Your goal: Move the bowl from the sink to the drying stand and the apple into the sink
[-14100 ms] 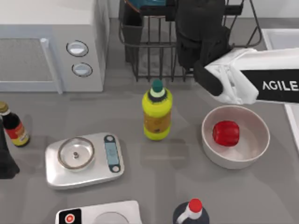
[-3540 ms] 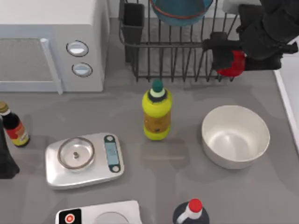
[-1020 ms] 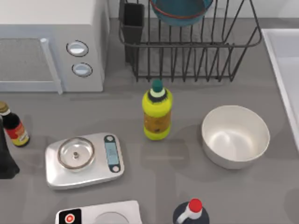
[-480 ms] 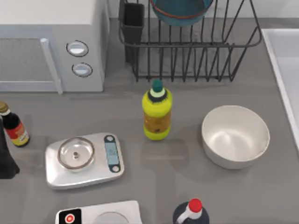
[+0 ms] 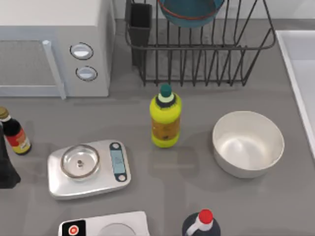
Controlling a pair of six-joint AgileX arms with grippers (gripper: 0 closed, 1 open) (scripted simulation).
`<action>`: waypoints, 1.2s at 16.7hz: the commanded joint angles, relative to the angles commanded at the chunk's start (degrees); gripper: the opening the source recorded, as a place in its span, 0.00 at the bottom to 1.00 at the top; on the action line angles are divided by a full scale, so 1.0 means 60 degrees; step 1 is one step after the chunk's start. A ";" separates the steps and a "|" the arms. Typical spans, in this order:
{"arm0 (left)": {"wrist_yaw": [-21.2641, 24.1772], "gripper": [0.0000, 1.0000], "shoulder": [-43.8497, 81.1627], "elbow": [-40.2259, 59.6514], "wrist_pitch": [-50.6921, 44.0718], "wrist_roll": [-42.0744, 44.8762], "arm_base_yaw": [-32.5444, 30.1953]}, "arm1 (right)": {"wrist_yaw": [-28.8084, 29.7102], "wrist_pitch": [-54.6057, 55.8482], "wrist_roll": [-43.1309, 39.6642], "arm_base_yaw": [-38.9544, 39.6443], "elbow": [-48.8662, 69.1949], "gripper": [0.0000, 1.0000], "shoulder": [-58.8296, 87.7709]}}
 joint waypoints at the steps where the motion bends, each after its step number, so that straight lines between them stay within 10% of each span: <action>1: 0.0000 1.00 0.0000 0.0000 0.0000 0.0000 0.0000 | 0.0000 0.0000 0.0000 0.0000 0.0000 0.38 0.0000; 9: 0.0000 1.00 0.0000 0.0000 0.0000 0.0000 0.0000 | 0.0000 0.0000 0.0000 0.0000 0.0000 0.98 0.0000; 20: 0.0000 1.00 0.0000 0.0000 0.0000 0.0000 0.0000 | 0.0042 -0.0053 -0.0010 0.0035 -0.0011 1.00 -0.0077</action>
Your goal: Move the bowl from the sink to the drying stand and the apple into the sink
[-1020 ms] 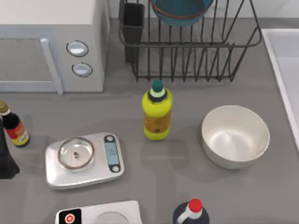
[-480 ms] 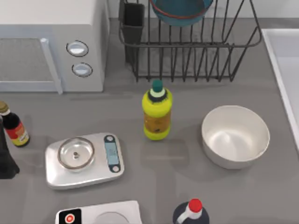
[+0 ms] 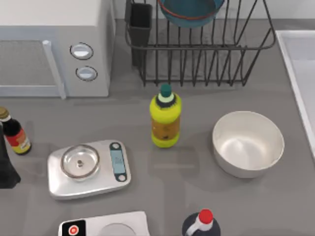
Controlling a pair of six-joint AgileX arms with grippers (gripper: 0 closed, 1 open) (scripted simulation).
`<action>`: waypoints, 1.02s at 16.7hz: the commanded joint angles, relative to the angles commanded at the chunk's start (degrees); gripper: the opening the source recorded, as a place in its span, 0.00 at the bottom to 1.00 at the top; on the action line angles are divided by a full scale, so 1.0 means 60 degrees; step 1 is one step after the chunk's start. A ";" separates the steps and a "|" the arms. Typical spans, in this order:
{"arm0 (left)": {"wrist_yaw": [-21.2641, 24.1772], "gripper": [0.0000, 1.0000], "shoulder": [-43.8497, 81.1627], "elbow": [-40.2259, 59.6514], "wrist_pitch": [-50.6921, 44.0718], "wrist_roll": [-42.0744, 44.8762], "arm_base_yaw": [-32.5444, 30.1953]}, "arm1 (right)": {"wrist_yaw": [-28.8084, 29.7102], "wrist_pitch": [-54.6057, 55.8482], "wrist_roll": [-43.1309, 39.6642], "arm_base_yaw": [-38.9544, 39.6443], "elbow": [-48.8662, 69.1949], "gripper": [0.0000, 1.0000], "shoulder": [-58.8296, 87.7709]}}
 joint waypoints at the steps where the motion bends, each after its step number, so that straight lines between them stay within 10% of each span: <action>1: 0.0000 1.00 0.0000 0.0000 0.0000 0.0000 0.0000 | 0.0077 -0.0119 -0.0014 0.0054 -0.0039 1.00 -0.0161; 17: 0.0000 1.00 0.0000 0.0000 0.0000 0.0000 0.0000 | 0.2786 -1.0518 -0.0064 0.2957 -0.2832 1.00 -1.3917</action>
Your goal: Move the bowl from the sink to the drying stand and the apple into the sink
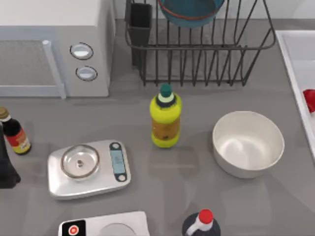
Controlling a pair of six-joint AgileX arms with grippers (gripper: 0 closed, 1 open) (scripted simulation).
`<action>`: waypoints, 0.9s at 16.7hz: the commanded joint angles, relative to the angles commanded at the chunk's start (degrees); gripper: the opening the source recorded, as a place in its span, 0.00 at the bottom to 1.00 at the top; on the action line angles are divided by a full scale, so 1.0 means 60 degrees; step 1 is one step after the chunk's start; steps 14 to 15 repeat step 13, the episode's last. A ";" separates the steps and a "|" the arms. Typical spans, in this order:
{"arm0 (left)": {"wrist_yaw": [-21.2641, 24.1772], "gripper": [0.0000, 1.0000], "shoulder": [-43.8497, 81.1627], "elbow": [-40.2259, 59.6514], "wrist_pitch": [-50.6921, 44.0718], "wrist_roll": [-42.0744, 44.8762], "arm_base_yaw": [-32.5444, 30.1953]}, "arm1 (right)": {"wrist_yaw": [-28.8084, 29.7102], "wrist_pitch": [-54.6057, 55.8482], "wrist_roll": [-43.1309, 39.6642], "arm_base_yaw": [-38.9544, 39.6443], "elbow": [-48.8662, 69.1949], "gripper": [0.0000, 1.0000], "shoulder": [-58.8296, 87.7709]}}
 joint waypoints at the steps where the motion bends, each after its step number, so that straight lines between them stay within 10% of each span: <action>1: 0.0000 1.00 0.0000 0.0000 0.0000 0.0000 0.0000 | 0.0210 -0.0814 -0.0006 0.0221 -0.0212 1.00 -0.1122; 15: 0.0000 1.00 0.0000 0.0000 0.0000 0.0000 0.0000 | 0.1874 -0.5990 -0.0065 0.2049 -0.1830 1.00 -0.7172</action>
